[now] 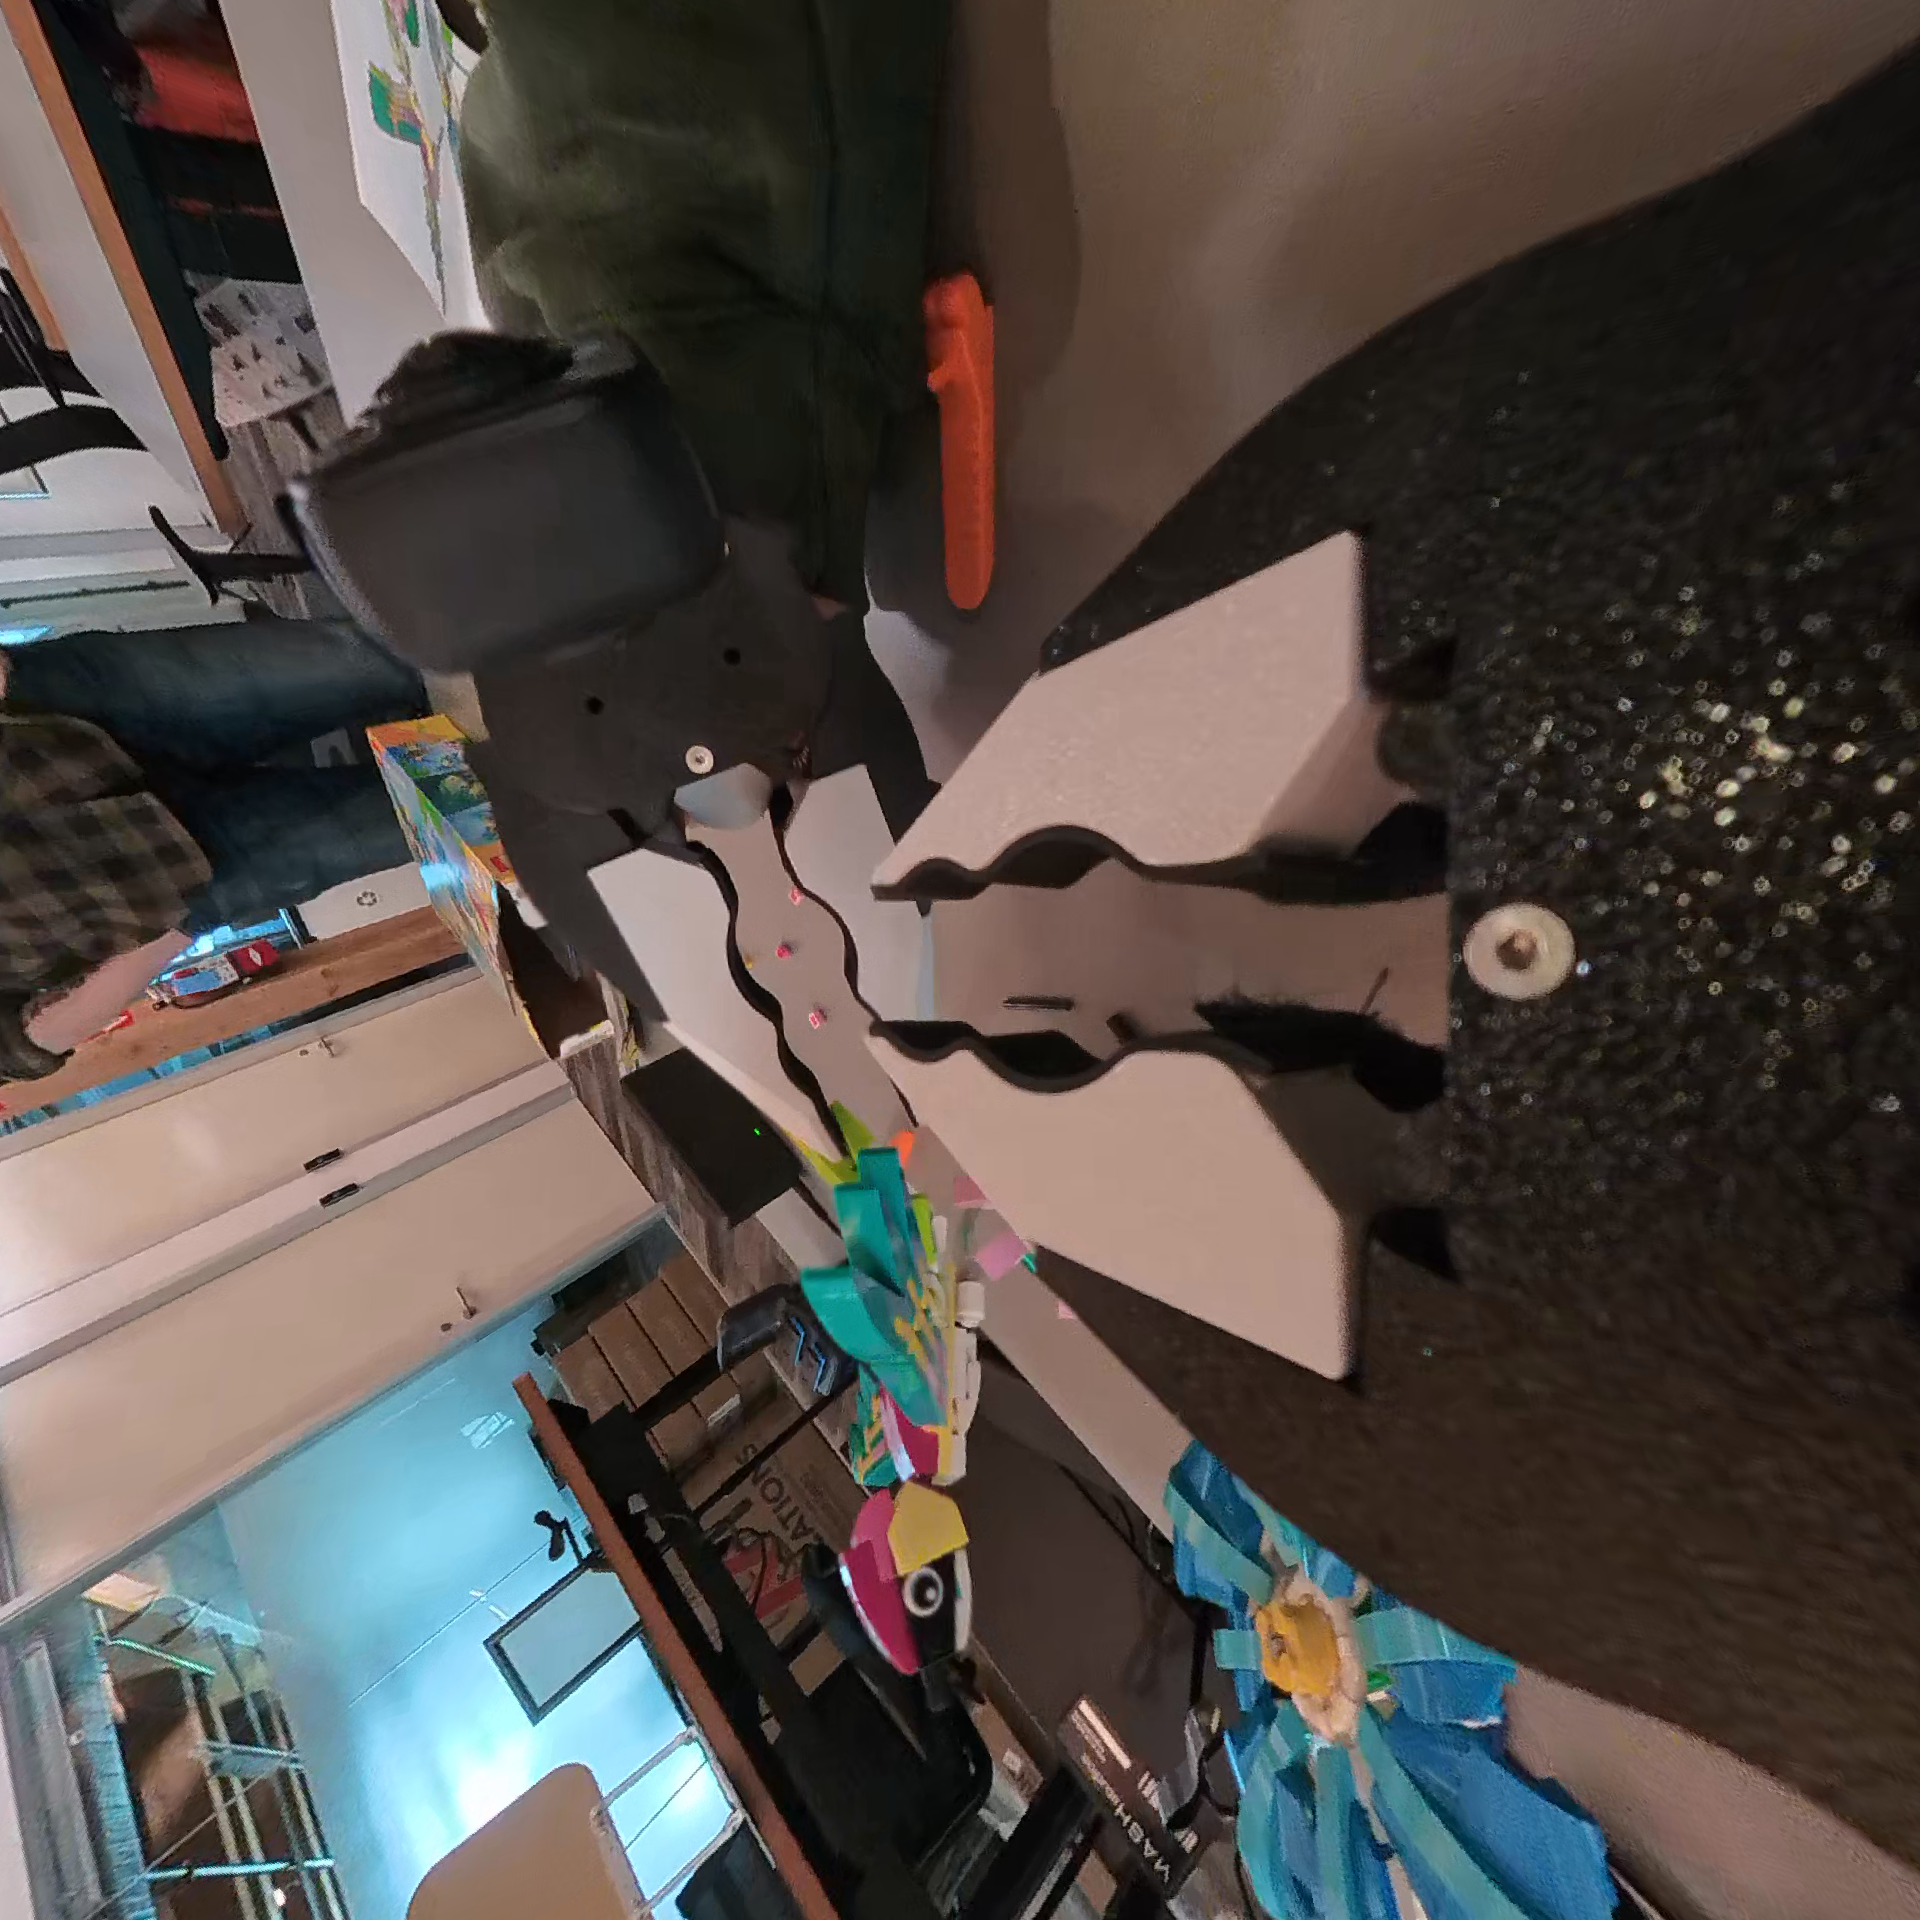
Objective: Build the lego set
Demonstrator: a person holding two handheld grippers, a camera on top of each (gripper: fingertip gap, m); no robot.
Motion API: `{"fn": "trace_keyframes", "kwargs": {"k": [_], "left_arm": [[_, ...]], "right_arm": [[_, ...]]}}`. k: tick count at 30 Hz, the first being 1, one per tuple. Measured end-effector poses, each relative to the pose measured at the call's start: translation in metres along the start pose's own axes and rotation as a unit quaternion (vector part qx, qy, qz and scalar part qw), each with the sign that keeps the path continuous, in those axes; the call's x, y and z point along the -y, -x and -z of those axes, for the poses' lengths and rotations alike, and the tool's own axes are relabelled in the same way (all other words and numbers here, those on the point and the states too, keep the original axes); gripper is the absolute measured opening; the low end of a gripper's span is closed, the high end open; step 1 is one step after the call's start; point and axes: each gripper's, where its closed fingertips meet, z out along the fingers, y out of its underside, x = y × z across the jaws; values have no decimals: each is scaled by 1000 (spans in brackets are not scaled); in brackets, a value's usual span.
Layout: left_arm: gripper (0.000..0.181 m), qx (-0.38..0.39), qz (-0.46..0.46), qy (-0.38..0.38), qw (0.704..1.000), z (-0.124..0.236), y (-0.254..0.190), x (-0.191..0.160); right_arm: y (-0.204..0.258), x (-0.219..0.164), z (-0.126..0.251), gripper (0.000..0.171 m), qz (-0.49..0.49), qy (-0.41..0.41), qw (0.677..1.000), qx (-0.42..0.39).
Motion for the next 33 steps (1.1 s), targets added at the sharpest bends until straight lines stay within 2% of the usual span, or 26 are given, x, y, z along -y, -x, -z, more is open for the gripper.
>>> {"fn": "trace_keyframes", "kwargs": {"k": [4,7,10,21,25,28,33], "left_arm": [[20,0,23,-1,1000,1,3,-1],[20,-1,34,3,999,0,4,-3],[20,-4,38,8,999,-1,4,-6],[20,-4,46,11,999,-1,4,-8],[20,-5,46,11,999,-1,4,-8],[20,-7,47,14,999,-2,3,-8],[20,-6,46,14,999,-2,3,-9]], "right_arm": [[3,1,1,20,-1,0,1000,9],[-6,8,3,39,-10,-21,1000,-13],[-1,1,-3,48,-23,-5,1000,10],[9,-7,-7,38,-37,14,998,48],[-1,0,-6,53,-45,-7,999,25],[3,-9,-12,62,-70,11,997,45],[12,-15,-15,60,-90,28,993,77]]}}
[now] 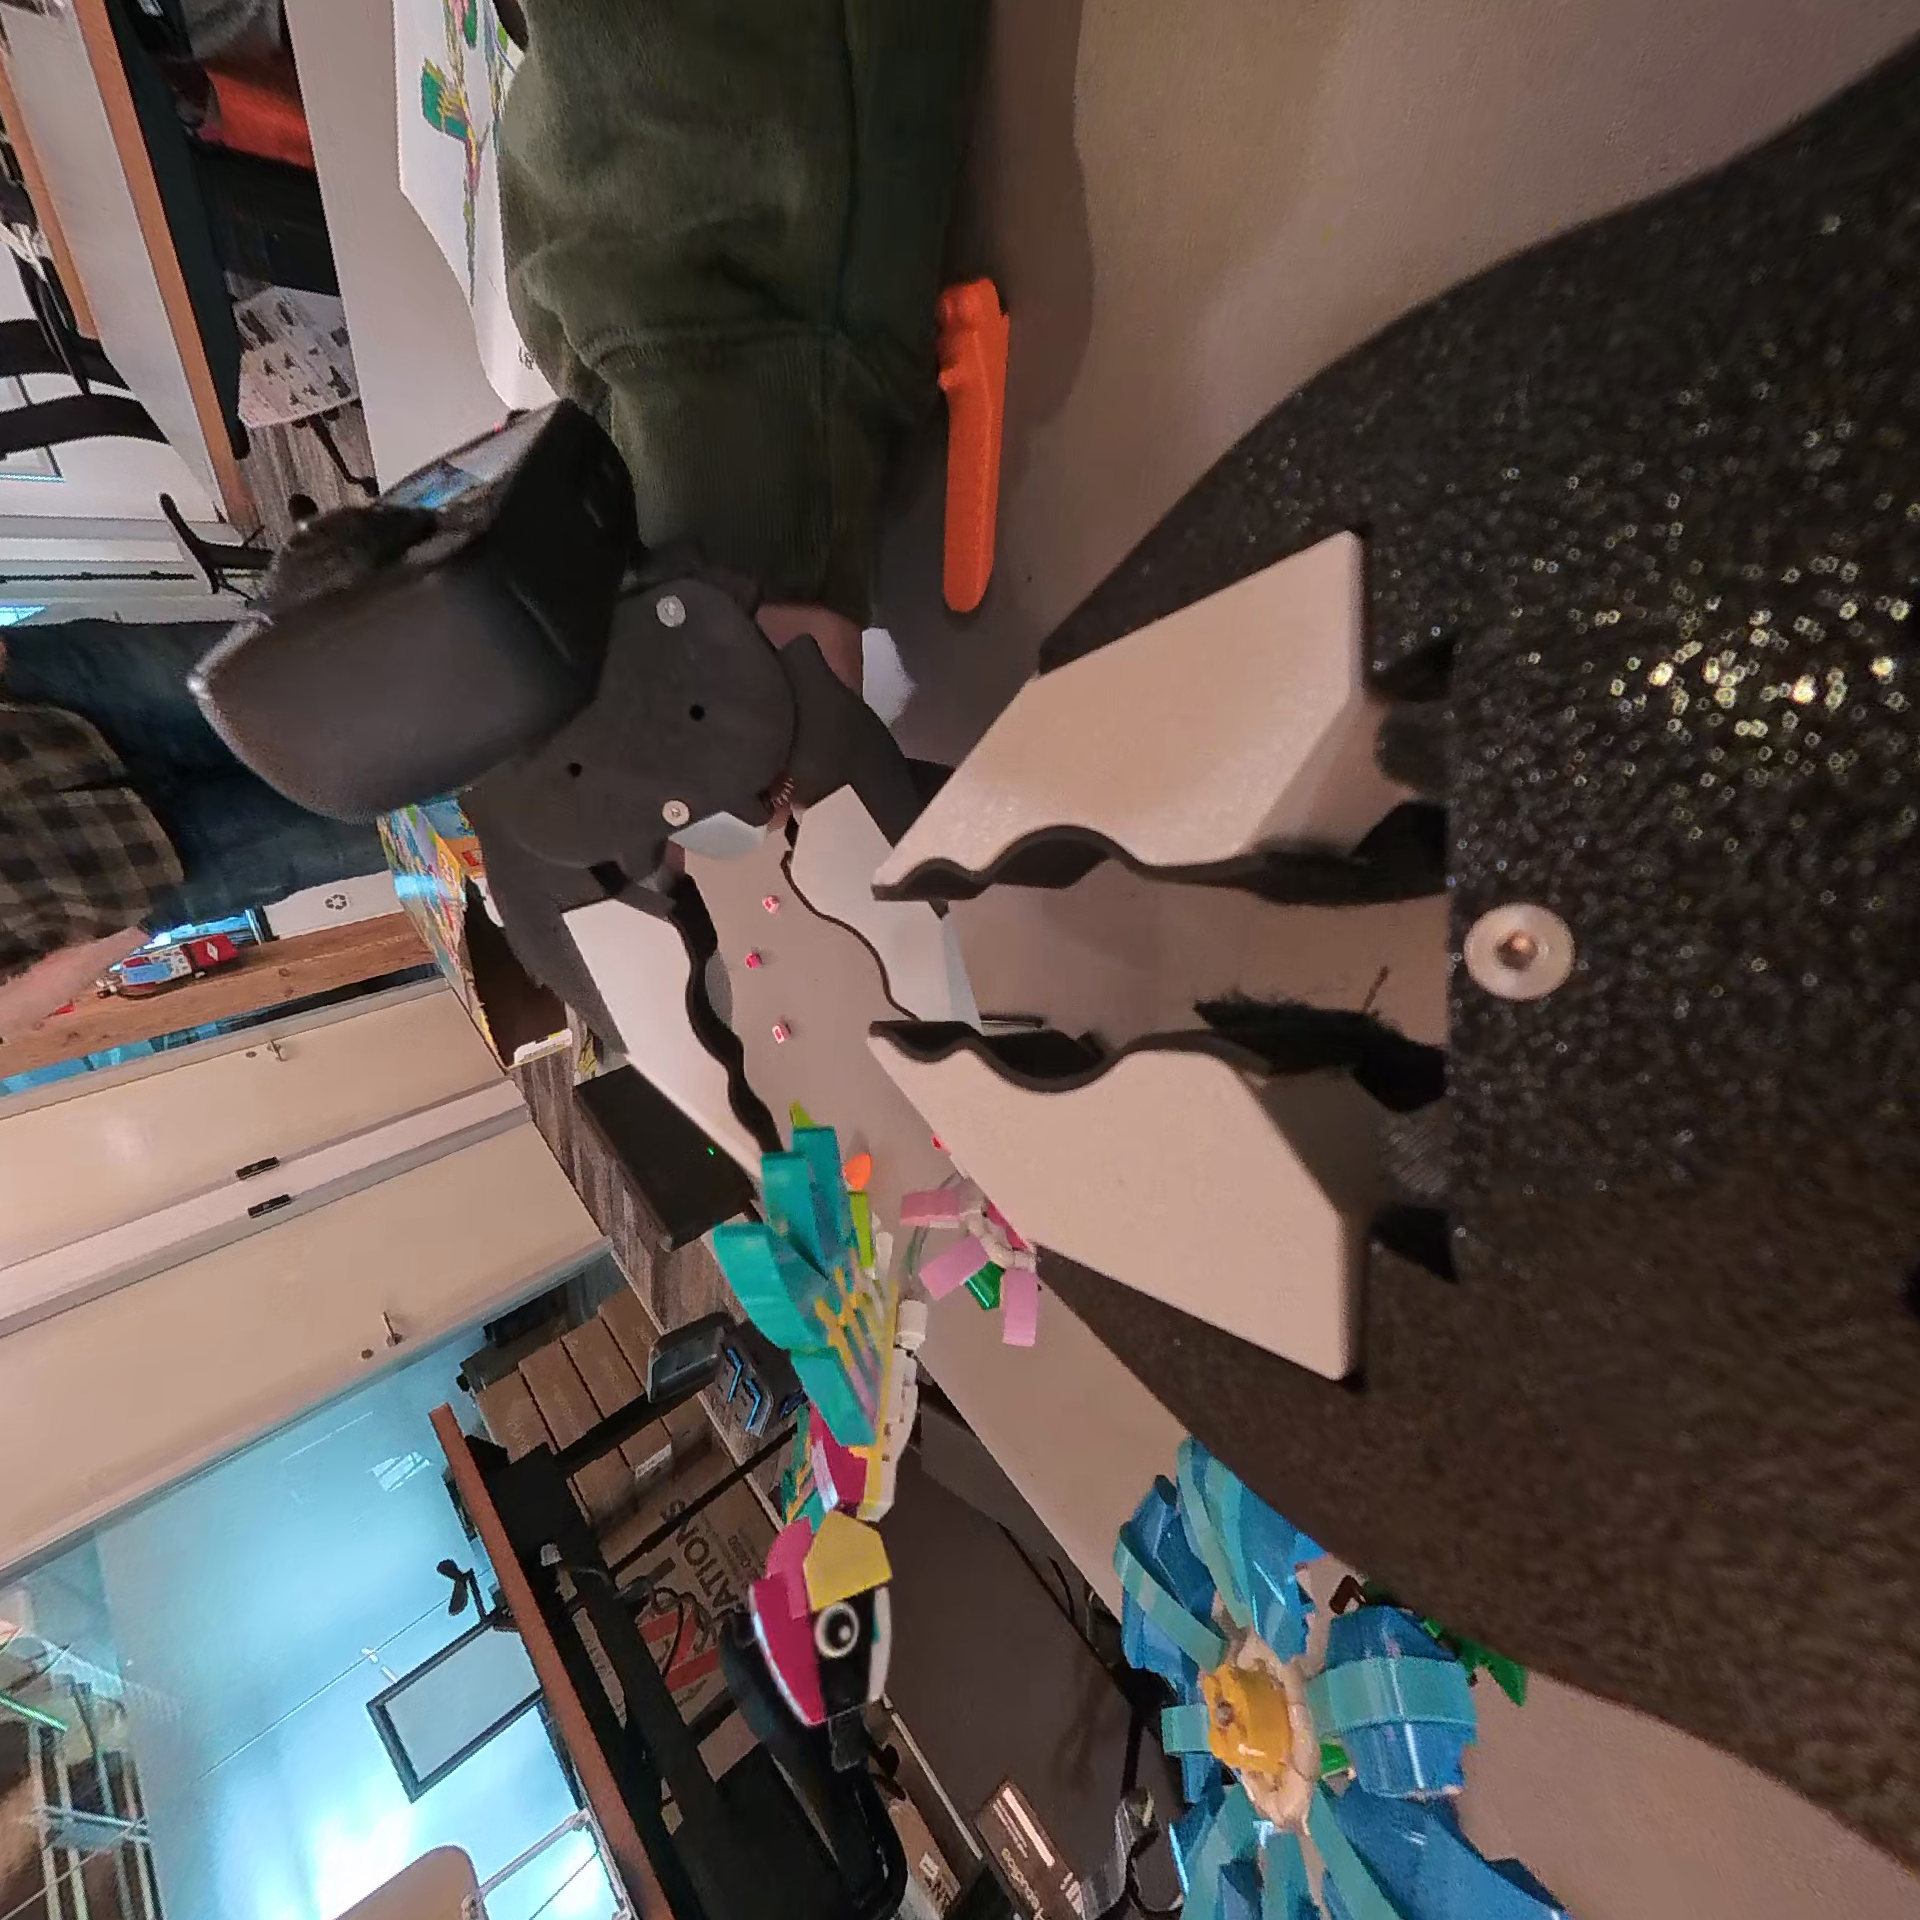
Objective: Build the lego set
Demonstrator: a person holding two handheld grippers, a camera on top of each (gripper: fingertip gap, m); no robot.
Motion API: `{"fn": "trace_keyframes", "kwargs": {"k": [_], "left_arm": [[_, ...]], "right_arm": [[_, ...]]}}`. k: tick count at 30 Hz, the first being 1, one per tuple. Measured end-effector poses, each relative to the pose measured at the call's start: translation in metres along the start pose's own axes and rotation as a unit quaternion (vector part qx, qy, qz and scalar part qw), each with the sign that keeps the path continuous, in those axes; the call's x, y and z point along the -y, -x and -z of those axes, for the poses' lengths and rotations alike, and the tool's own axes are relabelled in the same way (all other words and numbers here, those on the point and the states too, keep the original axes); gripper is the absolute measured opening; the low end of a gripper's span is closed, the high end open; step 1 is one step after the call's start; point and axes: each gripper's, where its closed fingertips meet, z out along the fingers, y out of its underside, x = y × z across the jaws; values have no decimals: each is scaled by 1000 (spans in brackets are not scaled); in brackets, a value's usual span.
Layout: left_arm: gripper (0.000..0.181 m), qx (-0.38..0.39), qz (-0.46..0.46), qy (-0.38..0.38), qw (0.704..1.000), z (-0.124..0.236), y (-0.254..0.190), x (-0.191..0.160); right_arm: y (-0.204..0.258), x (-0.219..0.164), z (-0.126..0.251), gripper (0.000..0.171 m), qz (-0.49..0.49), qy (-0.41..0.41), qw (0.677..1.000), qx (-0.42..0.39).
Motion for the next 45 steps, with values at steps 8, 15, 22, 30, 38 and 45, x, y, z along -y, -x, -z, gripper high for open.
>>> {"fn": "trace_keyframes", "kwargs": {"k": [8,15,22,30,38,45], "left_arm": [[18,9,-20,-25,999,6,0,11],[0,10,-175,-92,980,20,-34,41],[0,-18,-214,-77,974,14,-57,35],[0,-17,-232,-38,972,6,-62,22],[17,-111,-148,-9,983,-46,-152,65],[32,-292,-91,79,949,-118,-261,86]], "right_arm": [[-34,22,27,62,-54,-57,996,-44],[-165,62,233,3,-183,-235,908,-294],[-183,-2,397,0,-172,-157,886,-402],[-150,-128,516,0,-279,37,872,-400],[-113,-193,496,8,-378,114,871,-291],[-103,-180,468,21,-347,109,915,-173]]}}
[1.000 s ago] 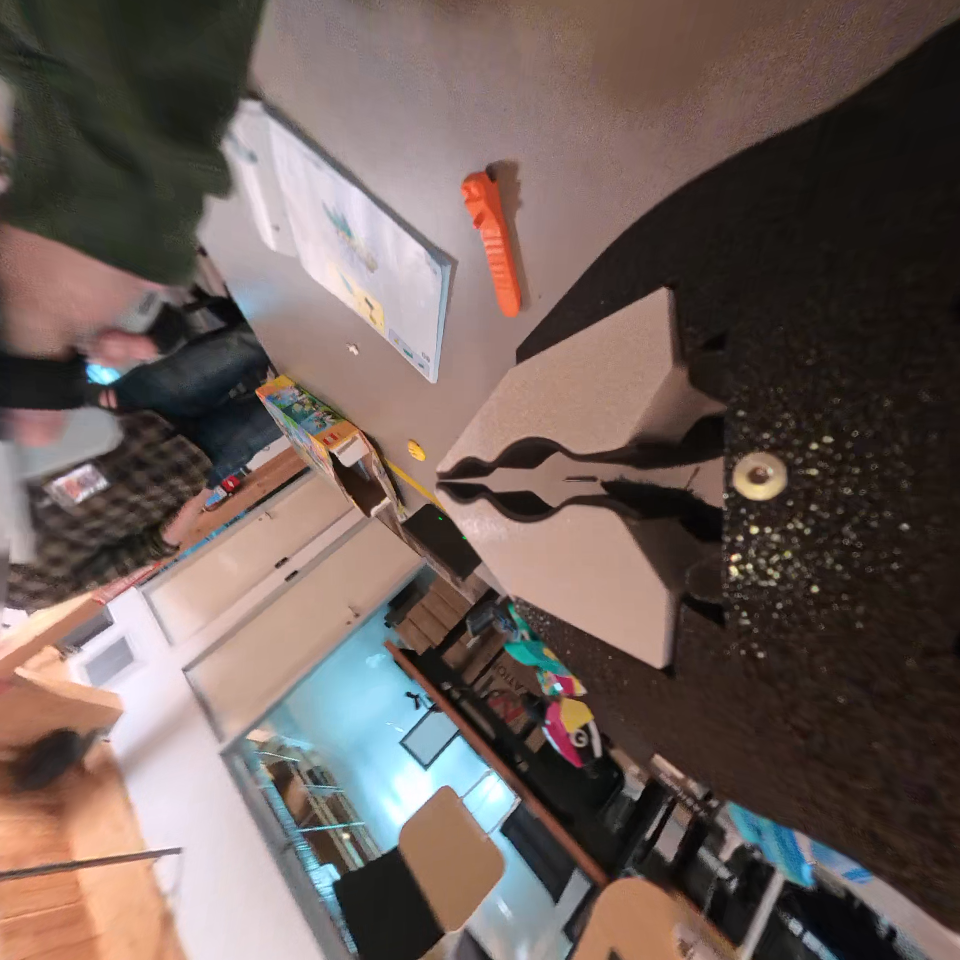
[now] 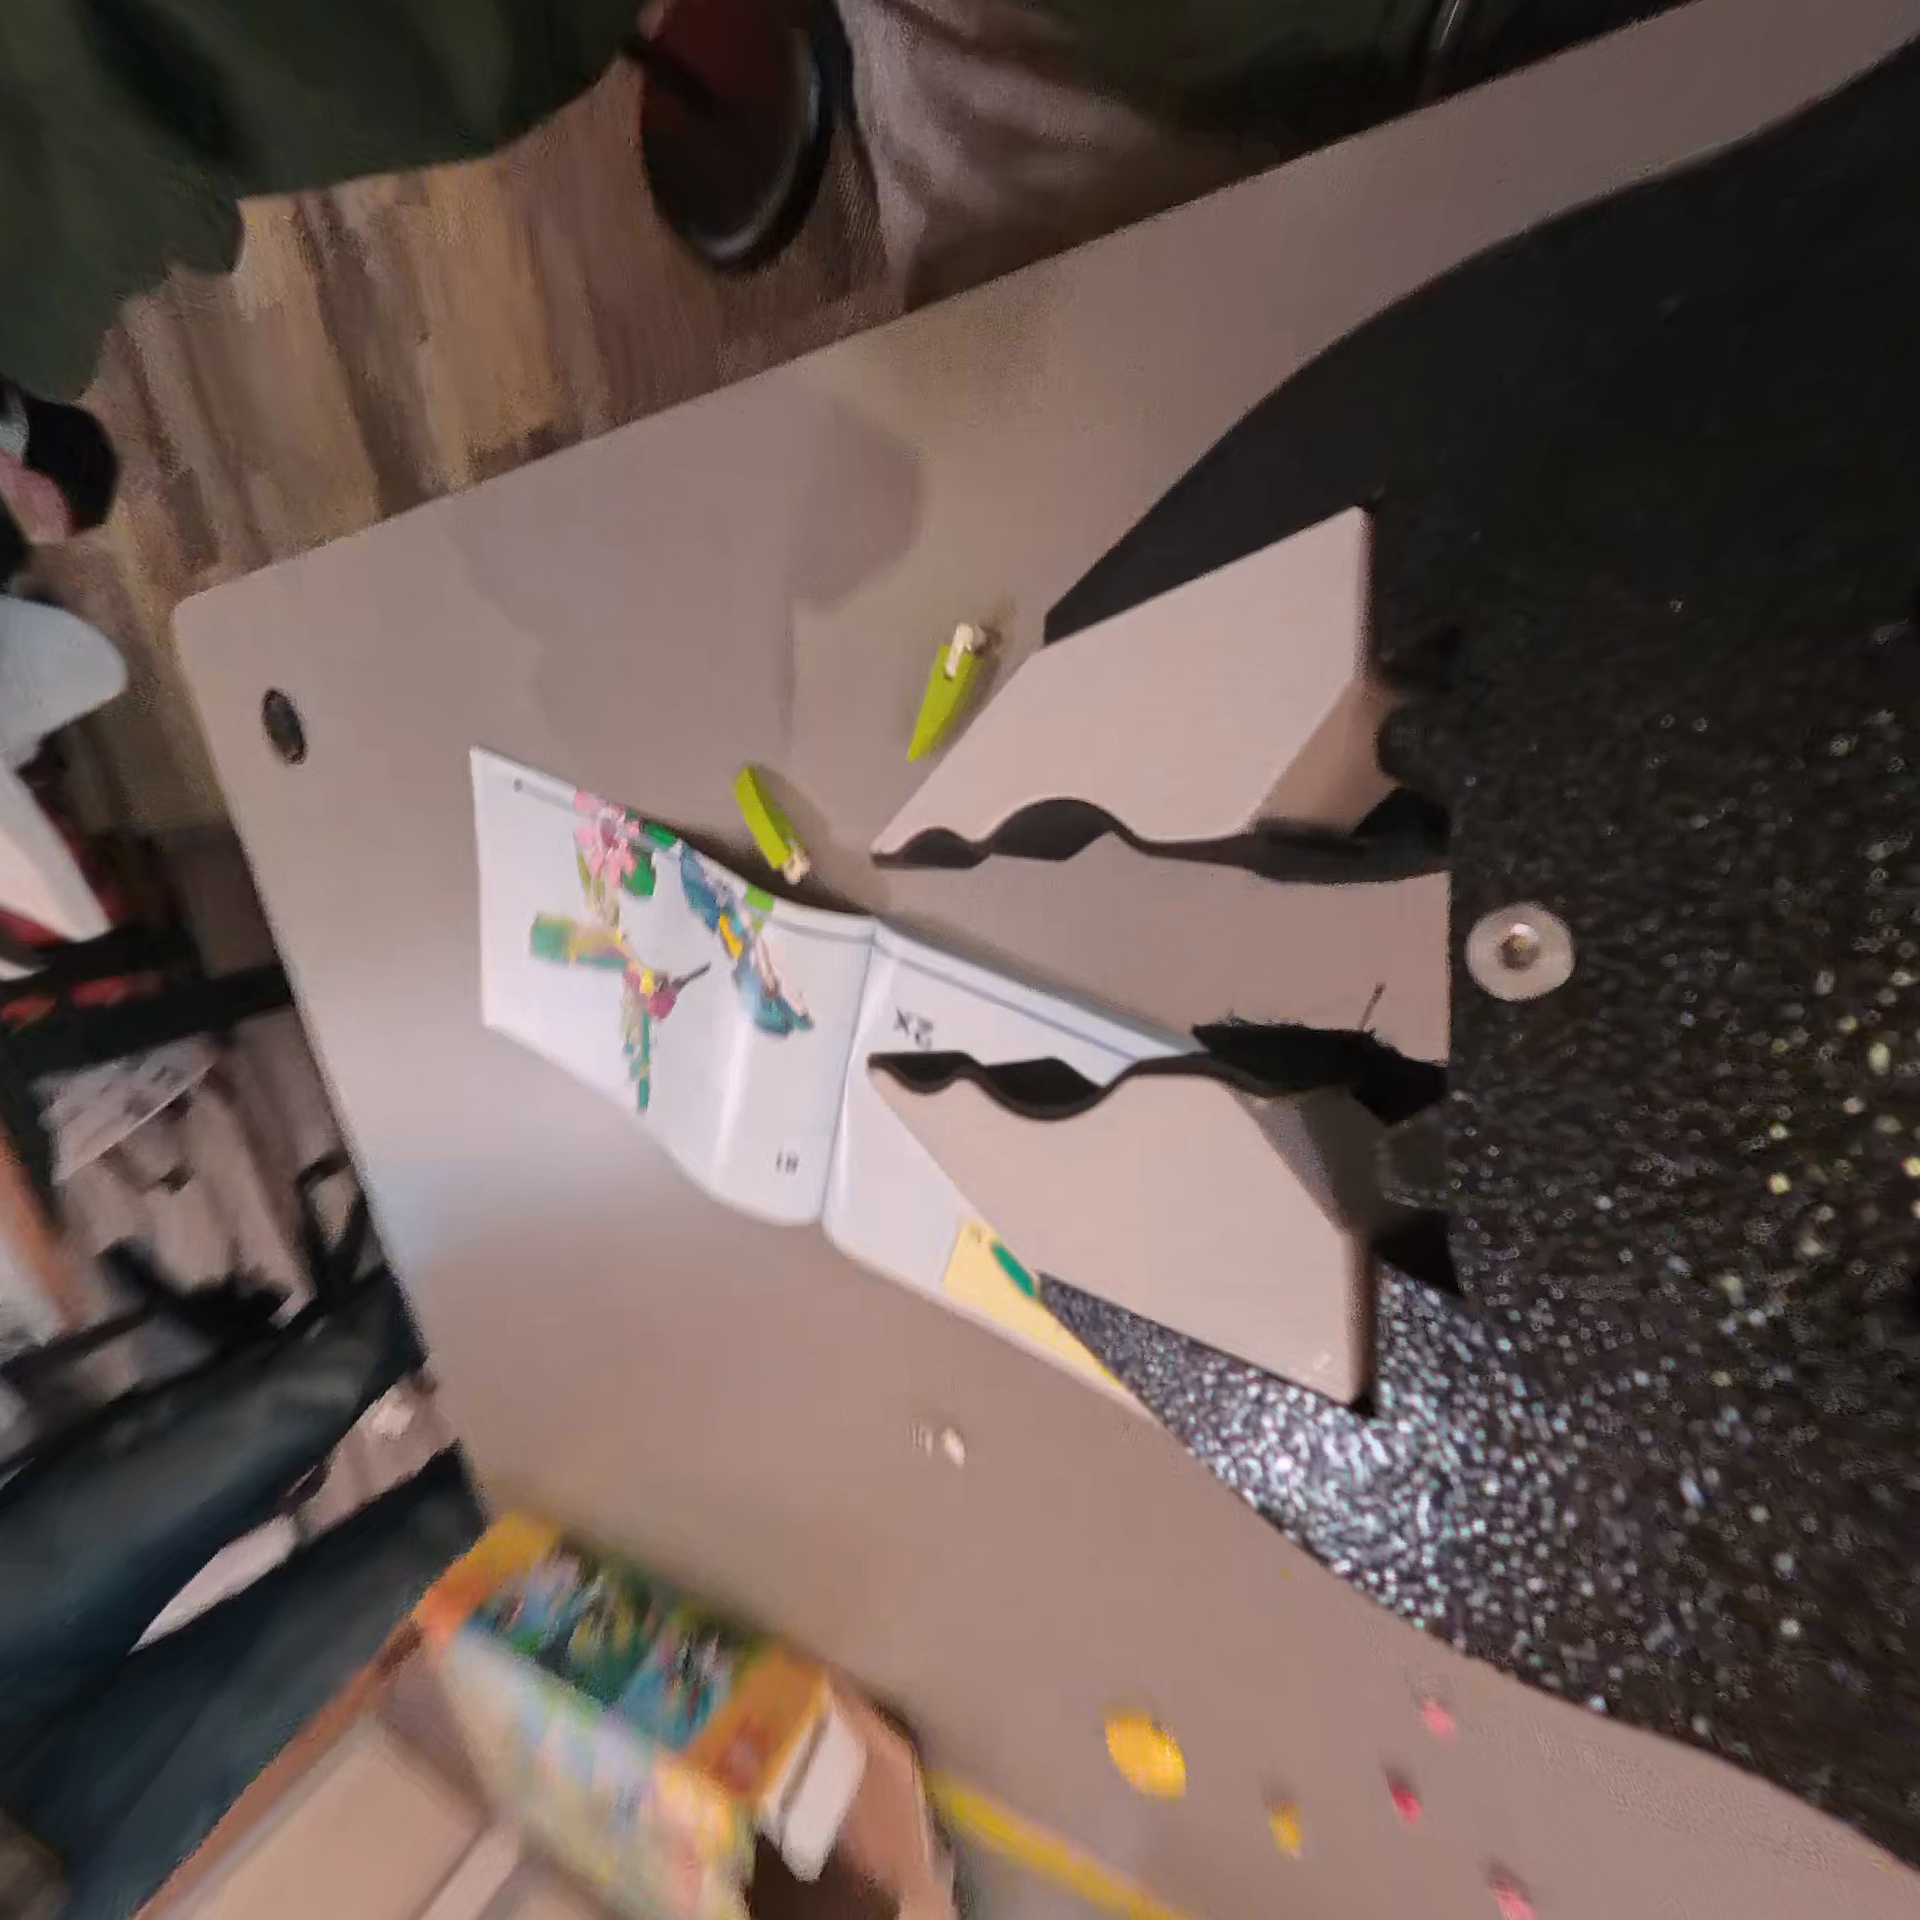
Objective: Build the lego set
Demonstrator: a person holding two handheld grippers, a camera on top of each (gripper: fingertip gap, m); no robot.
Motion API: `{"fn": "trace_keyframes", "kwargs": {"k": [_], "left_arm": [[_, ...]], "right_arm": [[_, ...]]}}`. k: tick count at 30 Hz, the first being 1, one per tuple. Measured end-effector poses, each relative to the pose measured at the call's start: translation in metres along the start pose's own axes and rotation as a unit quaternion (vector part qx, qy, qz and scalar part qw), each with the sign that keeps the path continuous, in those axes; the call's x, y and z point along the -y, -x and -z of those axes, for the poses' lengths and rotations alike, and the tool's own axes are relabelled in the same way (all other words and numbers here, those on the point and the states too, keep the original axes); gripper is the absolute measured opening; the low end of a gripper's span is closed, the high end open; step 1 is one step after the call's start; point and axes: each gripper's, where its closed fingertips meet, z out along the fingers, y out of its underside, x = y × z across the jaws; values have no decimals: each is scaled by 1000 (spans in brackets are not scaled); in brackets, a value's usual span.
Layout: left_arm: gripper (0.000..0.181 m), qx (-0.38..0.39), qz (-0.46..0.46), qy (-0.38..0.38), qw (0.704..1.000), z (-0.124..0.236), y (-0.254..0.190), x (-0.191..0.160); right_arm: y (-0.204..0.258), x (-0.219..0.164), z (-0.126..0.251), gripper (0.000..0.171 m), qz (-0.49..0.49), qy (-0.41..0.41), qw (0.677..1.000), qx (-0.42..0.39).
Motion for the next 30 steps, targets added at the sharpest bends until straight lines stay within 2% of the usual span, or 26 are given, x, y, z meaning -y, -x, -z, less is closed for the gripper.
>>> {"fn": "trace_keyframes", "kwargs": {"k": [3,7,10,16,22,23,30], "left_arm": [[36,-41,33,33,998,-29,-10,-12],[37,-41,72,22,996,-36,-10,-24],[36,-7,58,-2,998,-27,-6,-28],[28,43,31,-83,995,-14,-1,-8],[22,47,4,-67,997,-22,-5,-16],[17,46,2,-61,997,-24,-6,-17],[20,40,1,-49,998,-27,-8,-22]], "right_arm": [[32,-14,-2,22,4,0,996,90],[78,-50,-15,24,-30,38,983,180],[96,-65,-28,26,-19,20,985,172],[104,-63,-34,28,-20,18,981,191],[109,-81,-36,30,-55,80,974,205],[111,-86,-36,31,-63,95,972,204],[114,-101,-36,33,-72,140,969,189]]}}
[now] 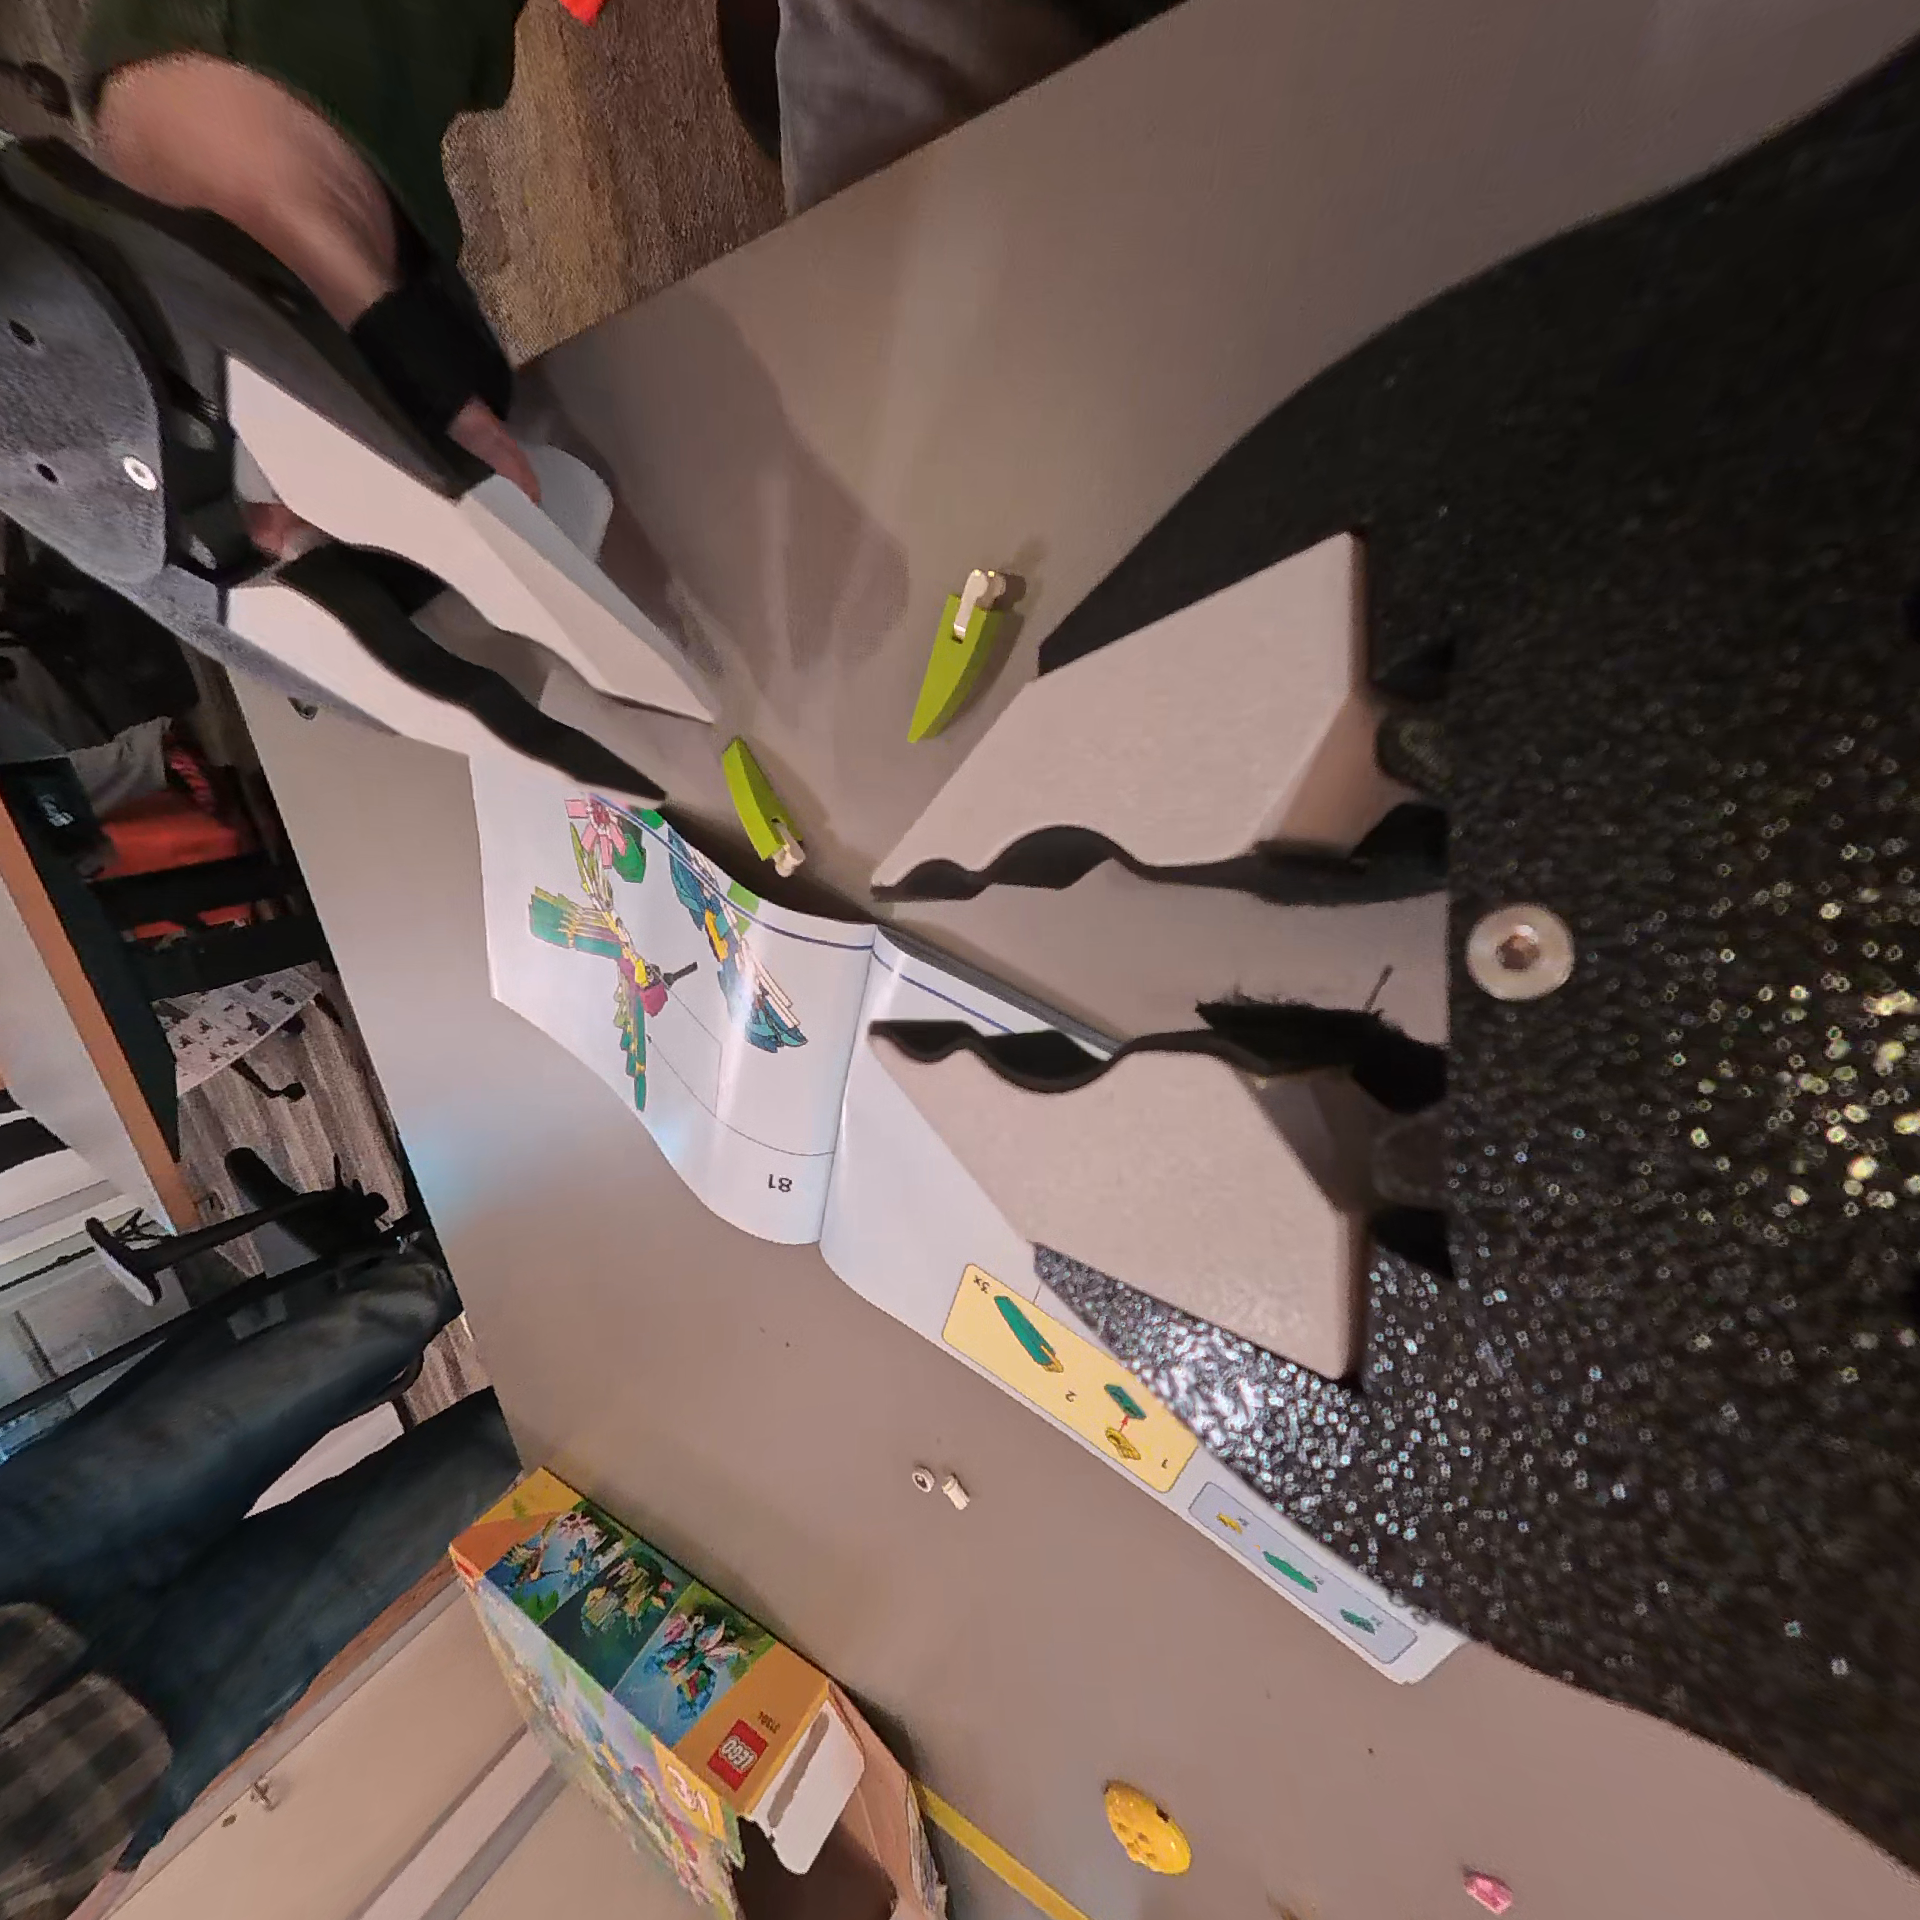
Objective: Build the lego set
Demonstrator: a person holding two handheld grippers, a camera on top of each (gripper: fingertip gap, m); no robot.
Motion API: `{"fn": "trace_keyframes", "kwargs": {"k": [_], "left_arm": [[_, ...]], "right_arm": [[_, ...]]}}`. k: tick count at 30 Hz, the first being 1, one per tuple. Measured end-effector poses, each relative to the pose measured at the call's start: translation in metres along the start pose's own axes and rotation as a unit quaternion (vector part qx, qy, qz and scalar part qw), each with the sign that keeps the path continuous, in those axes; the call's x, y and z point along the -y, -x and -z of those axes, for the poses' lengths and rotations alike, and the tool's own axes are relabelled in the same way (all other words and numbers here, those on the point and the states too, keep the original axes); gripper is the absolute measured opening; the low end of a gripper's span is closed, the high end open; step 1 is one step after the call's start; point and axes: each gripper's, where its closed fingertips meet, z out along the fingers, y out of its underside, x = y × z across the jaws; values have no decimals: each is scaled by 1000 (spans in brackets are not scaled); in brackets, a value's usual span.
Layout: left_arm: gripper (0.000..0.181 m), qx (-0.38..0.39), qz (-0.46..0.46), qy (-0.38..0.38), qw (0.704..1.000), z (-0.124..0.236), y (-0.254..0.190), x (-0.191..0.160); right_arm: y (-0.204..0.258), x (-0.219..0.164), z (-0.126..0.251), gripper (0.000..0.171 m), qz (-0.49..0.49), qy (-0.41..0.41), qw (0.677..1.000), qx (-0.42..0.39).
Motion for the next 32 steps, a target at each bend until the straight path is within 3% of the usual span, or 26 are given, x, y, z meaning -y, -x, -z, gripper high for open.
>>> {"fn": "trace_keyframes", "kwargs": {"k": [3,16,20,23,28,32], "left_arm": [[20,-3,10,5,1000,0,0,-2],[23,-23,54,4,998,5,0,-1],[45,-35,94,47,994,4,-7,-9],[60,-83,157,89,980,8,-38,-14],[50,-52,156,140,976,4,-57,-20],[41,-59,161,136,976,-5,-62,-17]], "right_arm": [[2,-9,-8,32,21,39,999,-18],[8,-5,-14,30,10,41,999,-26],[8,-5,-14,30,6,44,999,-22],[12,-5,-15,29,6,46,999,-14],[15,-1,-21,25,25,56,998,-22],[13,1,-25,22,20,58,997,-37]]}}
